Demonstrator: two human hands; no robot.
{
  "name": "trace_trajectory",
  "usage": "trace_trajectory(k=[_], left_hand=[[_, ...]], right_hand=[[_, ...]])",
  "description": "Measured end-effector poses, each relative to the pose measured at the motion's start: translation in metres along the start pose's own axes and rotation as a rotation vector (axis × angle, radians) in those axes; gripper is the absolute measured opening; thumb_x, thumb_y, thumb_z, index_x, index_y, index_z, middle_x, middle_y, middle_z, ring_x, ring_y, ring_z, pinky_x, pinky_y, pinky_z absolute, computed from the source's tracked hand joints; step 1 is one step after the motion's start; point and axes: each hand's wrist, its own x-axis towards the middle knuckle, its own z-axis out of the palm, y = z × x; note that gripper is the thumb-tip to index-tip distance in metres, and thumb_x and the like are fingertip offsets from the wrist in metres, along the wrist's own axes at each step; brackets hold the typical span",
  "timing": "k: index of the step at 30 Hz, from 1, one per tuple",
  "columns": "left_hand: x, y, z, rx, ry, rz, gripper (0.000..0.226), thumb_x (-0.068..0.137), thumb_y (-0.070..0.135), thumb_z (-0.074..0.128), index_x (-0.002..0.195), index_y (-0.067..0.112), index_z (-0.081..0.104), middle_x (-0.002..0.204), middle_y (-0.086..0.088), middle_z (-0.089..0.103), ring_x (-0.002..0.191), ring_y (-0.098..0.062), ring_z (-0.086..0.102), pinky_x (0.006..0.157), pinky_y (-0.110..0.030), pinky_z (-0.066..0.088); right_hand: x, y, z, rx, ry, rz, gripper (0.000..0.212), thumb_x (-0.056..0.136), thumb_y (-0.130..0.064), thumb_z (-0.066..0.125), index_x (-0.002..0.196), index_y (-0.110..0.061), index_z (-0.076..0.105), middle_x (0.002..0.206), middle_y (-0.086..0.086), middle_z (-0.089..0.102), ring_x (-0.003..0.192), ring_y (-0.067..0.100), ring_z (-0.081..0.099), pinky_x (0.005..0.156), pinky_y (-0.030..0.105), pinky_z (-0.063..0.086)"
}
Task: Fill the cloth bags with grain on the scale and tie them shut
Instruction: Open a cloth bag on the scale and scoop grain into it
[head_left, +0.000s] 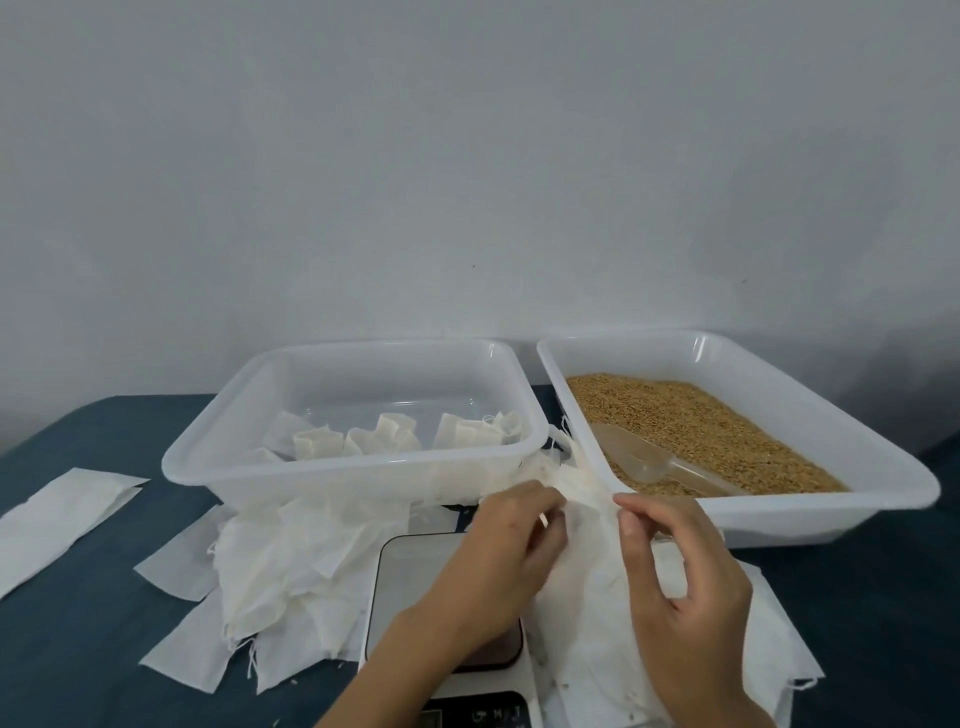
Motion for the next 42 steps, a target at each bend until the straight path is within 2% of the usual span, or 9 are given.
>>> trace_trajectory(k=[3, 9, 15, 19, 27, 30, 34, 40, 42], left_hand=[[-0.003, -0.006, -0.009, -0.140, 0.153, -0.114, 0.025, 0.100, 0.004, 0.056, 0.076, 0.011, 0.056, 0.069, 0.003, 0.049, 0.066, -0.006, 0.041, 0.063, -0.021, 0.034], [-0.017, -0.007, -0.013, -0.525, 0.092, -0.195, 0.013, 0.094, 0.002, 0.070, 0.082, 0.006, 0.072, 0.078, -0.018, 0.067, 0.070, -0.016, 0.058, 0.068, -0.033, 0.049], [-0.018, 0.001, -0.006, -0.624, 0.052, -0.183, 0.008, 0.094, 0.009, 0.073, 0.090, 0.012, 0.079, 0.082, -0.009, 0.074, 0.080, -0.019, 0.067, 0.077, -0.036, 0.054], [-0.020, 0.003, -0.005, -0.658, 0.032, -0.177, 0.015, 0.091, 0.003, 0.071, 0.099, 0.011, 0.080, 0.094, -0.011, 0.078, 0.091, -0.026, 0.073, 0.085, -0.037, 0.057], [-0.019, 0.005, -0.006, -0.714, 0.196, -0.238, 0.027, 0.083, -0.010, 0.073, 0.092, 0.015, 0.080, 0.079, -0.002, 0.068, 0.072, -0.015, 0.063, 0.068, -0.026, 0.057], [-0.019, 0.007, -0.004, -0.726, 0.200, -0.239, 0.023, 0.083, -0.007, 0.074, 0.091, 0.014, 0.078, 0.079, -0.002, 0.064, 0.069, -0.014, 0.060, 0.064, -0.024, 0.054], [-0.020, 0.008, -0.006, -0.813, 0.123, -0.213, 0.015, 0.086, 0.005, 0.078, 0.099, 0.011, 0.077, 0.086, -0.007, 0.073, 0.076, -0.020, 0.064, 0.074, -0.033, 0.057], [-0.016, 0.001, -0.017, -0.684, 0.223, -0.329, 0.008, 0.093, 0.012, 0.077, 0.090, 0.019, 0.078, 0.120, 0.012, 0.072, 0.117, -0.010, 0.067, 0.086, -0.014, 0.049], [-0.017, 0.001, -0.020, -0.780, 0.124, -0.362, 0.011, 0.091, 0.006, 0.077, 0.087, 0.016, 0.076, 0.119, 0.006, 0.076, 0.107, -0.010, 0.072, 0.081, -0.015, 0.051]], right_hand=[[-0.003, -0.002, 0.003, 0.025, -0.044, -0.031, 0.012, 0.095, -0.023, 0.060, 0.102, -0.016, 0.067, 0.089, -0.011, 0.062, 0.078, 0.012, 0.062, 0.074, 0.020, 0.049], [-0.008, -0.005, 0.008, 0.111, -0.214, 0.023, 0.016, 0.090, -0.031, 0.070, 0.104, -0.027, 0.065, 0.093, -0.013, 0.066, 0.085, 0.013, 0.068, 0.078, 0.020, 0.052], [-0.006, -0.010, 0.007, 0.210, -0.267, 0.145, 0.021, 0.086, -0.038, 0.075, 0.103, -0.030, 0.065, 0.096, -0.008, 0.071, 0.091, 0.016, 0.072, 0.081, 0.019, 0.054], [-0.006, -0.009, 0.008, 0.242, -0.268, 0.191, 0.024, 0.084, -0.024, 0.081, 0.102, -0.026, 0.065, 0.096, -0.004, 0.073, 0.091, 0.019, 0.072, 0.082, 0.022, 0.056], [-0.007, -0.002, 0.009, 0.116, -0.197, 0.187, 0.038, 0.089, 0.006, 0.068, 0.090, -0.032, 0.061, 0.089, -0.011, 0.070, 0.084, 0.013, 0.072, 0.077, 0.021, 0.056], [-0.007, 0.000, 0.009, -0.035, -0.229, 0.044, 0.034, 0.087, 0.010, 0.068, 0.086, -0.023, 0.071, 0.095, -0.016, 0.066, 0.089, 0.009, 0.068, 0.074, 0.019, 0.052], [-0.005, 0.003, 0.007, 0.041, -0.247, 0.176, 0.038, 0.086, 0.012, 0.067, 0.086, -0.026, 0.074, 0.091, -0.012, 0.069, 0.086, 0.009, 0.067, 0.072, 0.022, 0.052], [0.003, 0.001, -0.001, 0.462, -0.270, 0.527, 0.017, 0.096, -0.010, 0.061, 0.096, -0.012, 0.078, 0.095, 0.005, 0.076, 0.093, 0.020, 0.071, 0.082, 0.026, 0.055], [0.002, 0.004, -0.002, 0.487, -0.270, 0.571, 0.039, 0.096, -0.037, 0.065, 0.090, 0.002, 0.070, 0.083, 0.017, 0.066, 0.085, 0.021, 0.063, 0.080, 0.035, 0.050]])
